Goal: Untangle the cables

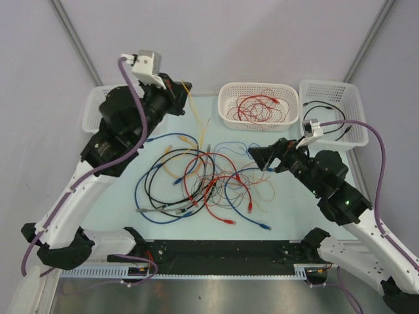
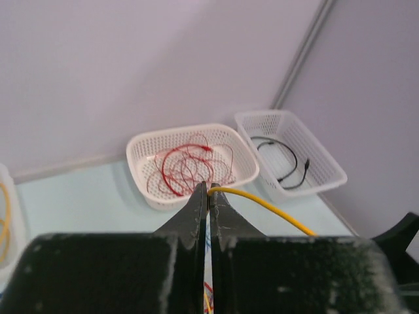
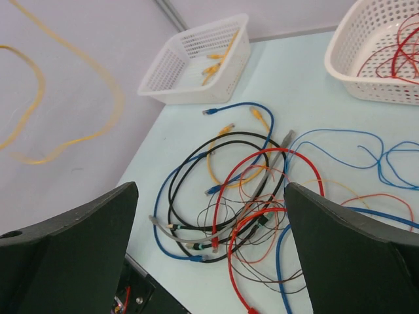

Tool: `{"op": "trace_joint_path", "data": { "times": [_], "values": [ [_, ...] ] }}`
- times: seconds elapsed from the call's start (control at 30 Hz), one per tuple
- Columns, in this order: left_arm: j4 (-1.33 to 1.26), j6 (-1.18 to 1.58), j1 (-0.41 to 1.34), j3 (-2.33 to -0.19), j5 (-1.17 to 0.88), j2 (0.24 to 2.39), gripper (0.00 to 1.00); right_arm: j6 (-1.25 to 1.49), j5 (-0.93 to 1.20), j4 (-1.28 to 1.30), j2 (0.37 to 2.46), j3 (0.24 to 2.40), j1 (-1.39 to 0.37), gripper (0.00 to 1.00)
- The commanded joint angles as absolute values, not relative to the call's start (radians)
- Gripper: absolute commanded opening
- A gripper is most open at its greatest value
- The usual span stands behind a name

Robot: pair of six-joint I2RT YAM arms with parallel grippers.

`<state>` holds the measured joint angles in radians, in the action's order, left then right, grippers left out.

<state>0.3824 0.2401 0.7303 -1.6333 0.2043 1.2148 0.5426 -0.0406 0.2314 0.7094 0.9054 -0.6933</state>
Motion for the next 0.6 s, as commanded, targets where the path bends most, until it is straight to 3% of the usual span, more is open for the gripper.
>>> {"op": "trace_joint_path", "data": {
  "times": [0.0,0.23,0.57],
  "values": [
    [0.442,0.160,0.715,-1.785,0.307,1.247,0.00,0.502,-0.104,0.271,0.698,0.942,-0.686,1.00],
    [0.599,0.161,0.589,-2.028,0.382,1.420,0.00,0.503,-0.117,0.319,0.698,0.942,-0.686,1.00],
    [0.637,0.374,0.253,-1.957,0.311,1.554,0.00,0.520,-0.127,0.368,0.730,0.920,-0.684,1.00]
  ]
}}
